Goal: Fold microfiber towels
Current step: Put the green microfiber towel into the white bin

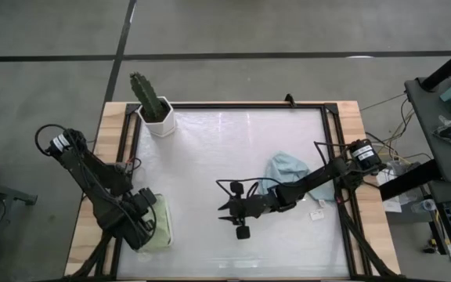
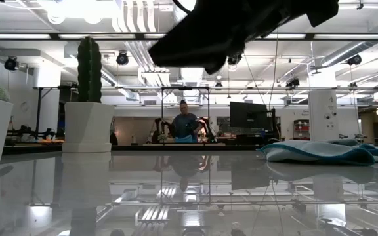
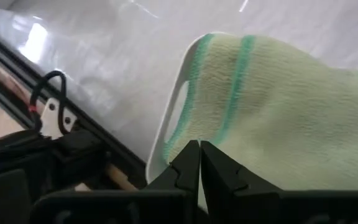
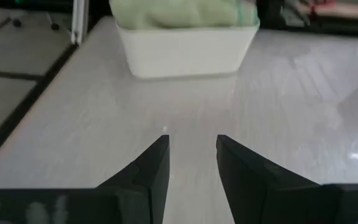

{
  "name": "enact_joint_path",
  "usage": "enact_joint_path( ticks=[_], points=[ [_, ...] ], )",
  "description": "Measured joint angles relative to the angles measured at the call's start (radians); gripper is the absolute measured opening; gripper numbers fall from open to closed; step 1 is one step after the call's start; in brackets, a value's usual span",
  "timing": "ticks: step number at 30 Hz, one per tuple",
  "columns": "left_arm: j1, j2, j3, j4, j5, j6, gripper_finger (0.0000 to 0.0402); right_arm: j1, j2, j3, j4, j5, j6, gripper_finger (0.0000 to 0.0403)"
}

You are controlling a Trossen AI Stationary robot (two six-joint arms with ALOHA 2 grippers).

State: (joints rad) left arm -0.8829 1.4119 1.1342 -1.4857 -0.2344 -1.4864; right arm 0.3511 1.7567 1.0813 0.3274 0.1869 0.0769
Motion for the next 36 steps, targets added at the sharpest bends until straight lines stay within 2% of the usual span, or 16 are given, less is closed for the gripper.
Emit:
enact_joint_path(
  ticks=[3, 6, 10, 12, 14, 18, 22, 25, 30, 36],
  points=[
    [-0.008, -0.001, 0.035, 0.025, -0.002, 0.009, 0.0000, -0.001, 0.029, 0.000, 0.121, 0.000, -0.032, 0.0123],
    [-0.039, 0.001, 0.058, 0.151, -0.020, 0.045, 0.0000, -0.015, 0.082, 0.035, 0.206, -0.008, -0.069, 0.0116],
    [-0.141, 0.005, 0.042, 0.435, -0.152, 0.131, 0.0000, -0.047, 0.170, 0.154, 0.203, -0.033, -0.127, 0.0087],
    [-0.196, 0.011, 0.030, 0.516, -0.226, 0.131, 0.0000, -0.061, 0.221, 0.228, 0.203, -0.040, -0.155, 0.0068],
    [-0.230, 0.030, 0.028, 0.527, -0.264, 0.079, 0.0000, -0.074, 0.273, 0.305, 0.200, -0.047, -0.193, 0.0048],
    [-0.286, 0.089, 0.025, 0.527, -0.272, 0.010, 0.0000, -0.102, 0.368, 0.461, 0.202, -0.071, -0.254, 0.0014],
    [-0.327, 0.120, 0.024, 0.492, -0.269, 0.001, 0.0000, -0.130, 0.456, 0.620, 0.165, -0.138, -0.253, 0.0009],
    [-0.341, 0.126, 0.023, 0.469, -0.269, 0.000, 0.0000, -0.145, 0.521, 0.748, 0.082, -0.144, -0.249, 0.0009],
    [-0.349, 0.126, 0.022, 0.422, -0.272, 0.000, 0.0000, -0.159, 0.630, 0.955, -0.034, -0.214, -0.246, 0.0009],
    [-0.347, 0.125, 0.021, 0.437, -0.294, -0.021, 0.0000, -0.158, 0.719, 1.104, -0.086, -0.256, -0.252, 0.0009]
  ],
)
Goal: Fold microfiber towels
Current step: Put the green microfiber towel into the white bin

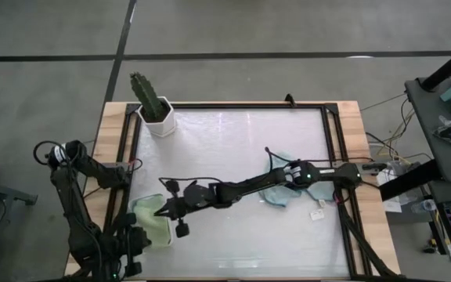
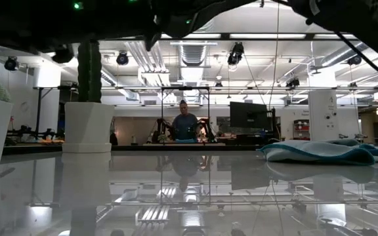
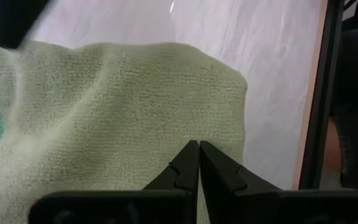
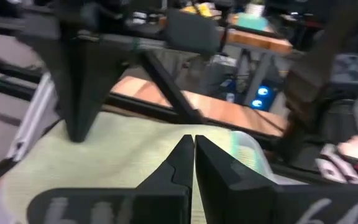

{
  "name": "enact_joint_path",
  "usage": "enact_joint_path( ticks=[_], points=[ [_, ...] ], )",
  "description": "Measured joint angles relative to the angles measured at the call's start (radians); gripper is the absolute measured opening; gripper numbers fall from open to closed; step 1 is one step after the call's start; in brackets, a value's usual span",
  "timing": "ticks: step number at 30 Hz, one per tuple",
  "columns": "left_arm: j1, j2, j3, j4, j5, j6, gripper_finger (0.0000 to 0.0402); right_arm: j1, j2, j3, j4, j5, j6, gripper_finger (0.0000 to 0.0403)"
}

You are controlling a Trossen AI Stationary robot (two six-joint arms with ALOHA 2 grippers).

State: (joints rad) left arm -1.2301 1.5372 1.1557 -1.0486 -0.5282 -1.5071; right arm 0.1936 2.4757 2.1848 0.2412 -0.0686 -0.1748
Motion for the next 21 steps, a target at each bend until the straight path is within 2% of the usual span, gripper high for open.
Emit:
enact_joint_path(
  ticks=[3, 21],
  points=[
    [0.000, 0.000, 0.000, -0.003, -0.016, -0.006, 0.0000, 0.000, 0.020, 0.024, -0.002, -0.044, 0.031, 0.0009],
    [0.000, 0.014, -0.006, -0.005, -0.076, -0.057, 0.0000, -0.001, 0.028, -0.004, -0.003, -0.038, 0.051, 0.0009]
  ],
)
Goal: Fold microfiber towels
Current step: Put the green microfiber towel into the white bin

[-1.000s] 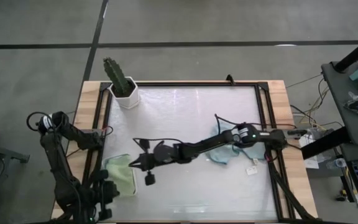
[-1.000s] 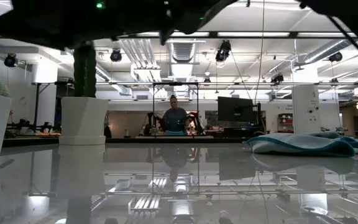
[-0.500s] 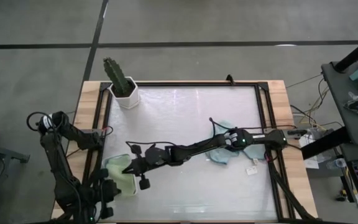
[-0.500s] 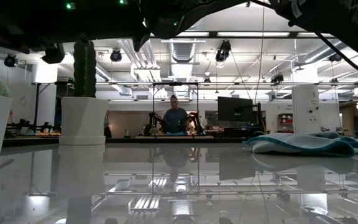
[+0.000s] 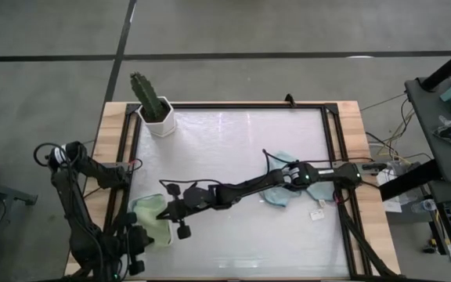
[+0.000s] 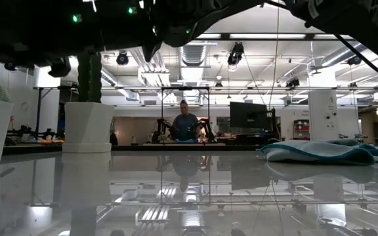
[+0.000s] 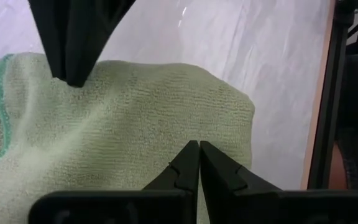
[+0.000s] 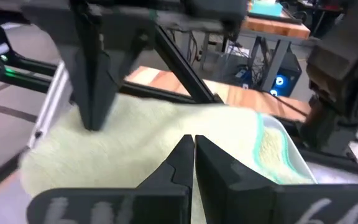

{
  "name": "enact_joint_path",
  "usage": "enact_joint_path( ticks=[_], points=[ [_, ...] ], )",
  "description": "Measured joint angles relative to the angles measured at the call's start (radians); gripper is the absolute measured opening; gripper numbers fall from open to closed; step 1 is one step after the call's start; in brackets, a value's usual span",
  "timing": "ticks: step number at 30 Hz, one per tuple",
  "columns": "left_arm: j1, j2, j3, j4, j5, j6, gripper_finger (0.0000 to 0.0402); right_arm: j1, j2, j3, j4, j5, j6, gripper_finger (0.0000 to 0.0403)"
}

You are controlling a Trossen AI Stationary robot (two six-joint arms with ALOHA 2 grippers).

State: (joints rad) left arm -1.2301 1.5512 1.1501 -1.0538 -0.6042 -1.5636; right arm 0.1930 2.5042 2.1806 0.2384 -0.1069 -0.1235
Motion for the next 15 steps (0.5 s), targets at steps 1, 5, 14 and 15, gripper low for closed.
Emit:
enact_joint_path(
  ticks=[1, 5, 14, 15],
  points=[
    [0.000, 0.003, 0.000, 0.004, 0.000, -0.001, 0.0000, -0.003, 0.000, -0.010, 0.006, 0.002, 0.000, 0.0009],
    [0.000, 0.017, -0.001, 0.023, 0.000, -0.002, 0.0000, -0.015, 0.000, -0.051, 0.032, 0.023, 0.000, 0.0009],
    [0.000, 0.038, -0.001, 0.033, 0.003, -0.028, 0.0000, -0.052, -0.004, -0.059, 0.027, 0.084, 0.009, 0.0009],
    [0.000, 0.036, -0.001, 0.031, 0.003, -0.028, 0.0000, -0.051, -0.006, -0.059, 0.023, 0.084, 0.009, 0.0009]
  ],
)
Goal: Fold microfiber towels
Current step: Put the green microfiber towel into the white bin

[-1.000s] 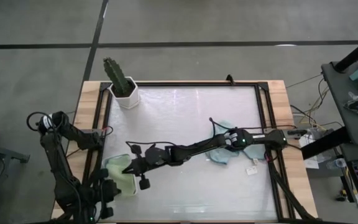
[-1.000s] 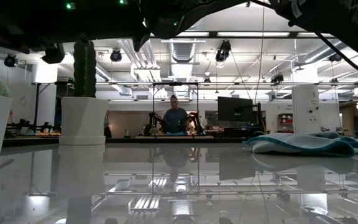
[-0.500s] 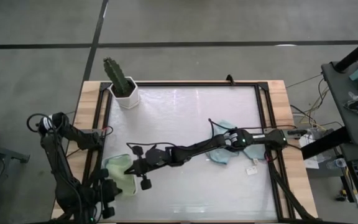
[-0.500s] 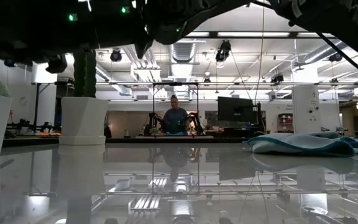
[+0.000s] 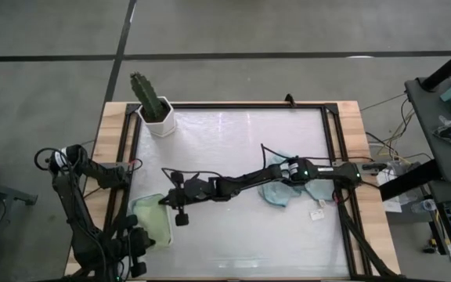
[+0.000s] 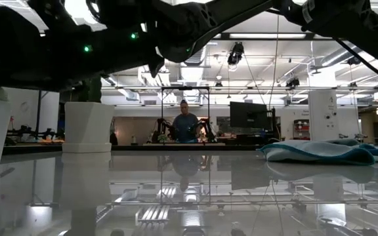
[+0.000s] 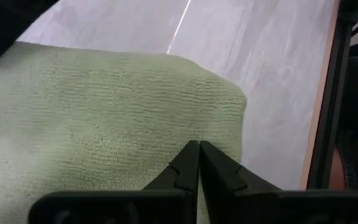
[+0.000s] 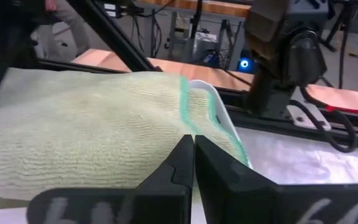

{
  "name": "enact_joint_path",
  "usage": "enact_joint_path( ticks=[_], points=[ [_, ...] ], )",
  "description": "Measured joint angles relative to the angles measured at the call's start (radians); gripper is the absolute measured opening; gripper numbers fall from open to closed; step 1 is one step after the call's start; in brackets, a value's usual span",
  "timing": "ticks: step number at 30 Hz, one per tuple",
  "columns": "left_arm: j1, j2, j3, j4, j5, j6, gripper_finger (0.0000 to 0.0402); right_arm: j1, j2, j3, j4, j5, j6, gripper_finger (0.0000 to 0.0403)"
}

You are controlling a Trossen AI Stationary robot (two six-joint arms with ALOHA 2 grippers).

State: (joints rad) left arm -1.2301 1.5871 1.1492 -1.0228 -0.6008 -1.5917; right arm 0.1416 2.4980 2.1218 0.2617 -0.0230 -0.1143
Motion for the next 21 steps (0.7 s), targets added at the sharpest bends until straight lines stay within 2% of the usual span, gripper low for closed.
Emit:
enact_joint_path(
  ticks=[6, 12, 17, 21],
  points=[
    [0.000, -0.033, 0.011, -0.044, 0.003, 0.005, 0.0000, 0.021, -0.027, 0.000, -0.030, -0.001, -0.030, 0.0009],
    [0.000, -0.086, 0.017, -0.156, 0.004, 0.004, 0.0000, 0.085, -0.068, 0.000, -0.049, -0.006, -0.079, 0.0008],
    [0.005, -0.087, -0.003, -0.294, -0.012, 0.000, 0.0000, 0.124, -0.071, -0.017, -0.056, -0.004, -0.038, 0.0008],
    [0.027, -0.082, -0.068, -0.321, -0.023, -0.046, 0.0000, 0.150, -0.053, -0.033, -0.006, -0.012, 0.015, 0.0008]
  ],
)
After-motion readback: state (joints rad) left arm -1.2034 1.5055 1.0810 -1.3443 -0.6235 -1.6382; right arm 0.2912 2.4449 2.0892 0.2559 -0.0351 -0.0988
